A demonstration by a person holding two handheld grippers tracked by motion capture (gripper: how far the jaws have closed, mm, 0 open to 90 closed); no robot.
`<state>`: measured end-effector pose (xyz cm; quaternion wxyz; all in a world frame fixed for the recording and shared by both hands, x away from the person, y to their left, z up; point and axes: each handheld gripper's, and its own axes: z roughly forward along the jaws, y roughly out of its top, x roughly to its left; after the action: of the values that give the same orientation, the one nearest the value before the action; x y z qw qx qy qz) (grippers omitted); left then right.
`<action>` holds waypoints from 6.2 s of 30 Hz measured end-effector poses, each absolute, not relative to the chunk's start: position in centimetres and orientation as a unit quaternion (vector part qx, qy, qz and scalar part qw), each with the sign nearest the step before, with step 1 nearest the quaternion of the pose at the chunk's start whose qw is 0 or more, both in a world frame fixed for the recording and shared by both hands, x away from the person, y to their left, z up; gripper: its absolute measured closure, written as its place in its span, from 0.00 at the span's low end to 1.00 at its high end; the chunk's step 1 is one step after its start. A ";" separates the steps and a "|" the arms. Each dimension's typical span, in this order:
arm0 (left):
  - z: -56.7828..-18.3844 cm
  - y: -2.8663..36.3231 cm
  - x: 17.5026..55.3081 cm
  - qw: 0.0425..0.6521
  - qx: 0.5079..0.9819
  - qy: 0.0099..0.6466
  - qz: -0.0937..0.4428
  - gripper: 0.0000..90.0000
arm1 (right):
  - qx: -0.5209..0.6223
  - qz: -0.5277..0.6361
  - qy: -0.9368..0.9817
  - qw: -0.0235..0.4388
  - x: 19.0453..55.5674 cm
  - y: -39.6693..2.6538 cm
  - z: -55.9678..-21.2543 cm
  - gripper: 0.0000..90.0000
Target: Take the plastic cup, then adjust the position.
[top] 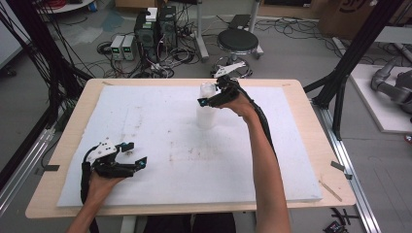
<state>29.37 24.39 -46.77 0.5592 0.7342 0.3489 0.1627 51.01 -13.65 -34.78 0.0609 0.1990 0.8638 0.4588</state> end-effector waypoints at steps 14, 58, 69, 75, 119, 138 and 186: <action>-46.8 24.4 29.4 0.559 0.734 0.350 0.163 0.18 | 0.197 0.448 0.870 0.068 50.9 -13.6 -34.7 0.36; -46.8 24.3 29.4 0.556 0.736 0.349 0.166 0.18 | 0.202 0.502 0.837 0.089 50.1 -14.5 -27.6 0.40; -46.8 24.3 29.4 0.556 0.736 0.349 0.165 0.18 | 0.199 0.506 0.833 0.101 49.6 -14.8 -24.9 0.40; -46.8 24.3 29.4 0.556 0.736 0.351 0.162 0.18 | 0.188 0.508 0.835 0.097 49.0 -14.6 -24.4 0.40; -46.8 24.2 29.5 0.552 0.739 0.351 0.161 0.18 | 0.078 0.552 0.829 0.034 34.2 -15.9 -33.0 0.42; -46.8 24.3 29.4 0.555 0.736 0.352 0.162 0.18 | 0.089 0.564 0.821 0.030 33.7 -15.3 -36.5 0.43; -43.7 22.8 29.3 0.636 0.736 0.219 0.082 0.17 | 0.082 0.620 0.780 -0.018 34.2 -15.3 -36.6 0.44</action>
<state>29.30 22.83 -43.72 0.6359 0.7355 0.2190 0.0820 34.16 -15.28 -36.59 -0.0183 0.0817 0.7799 0.6203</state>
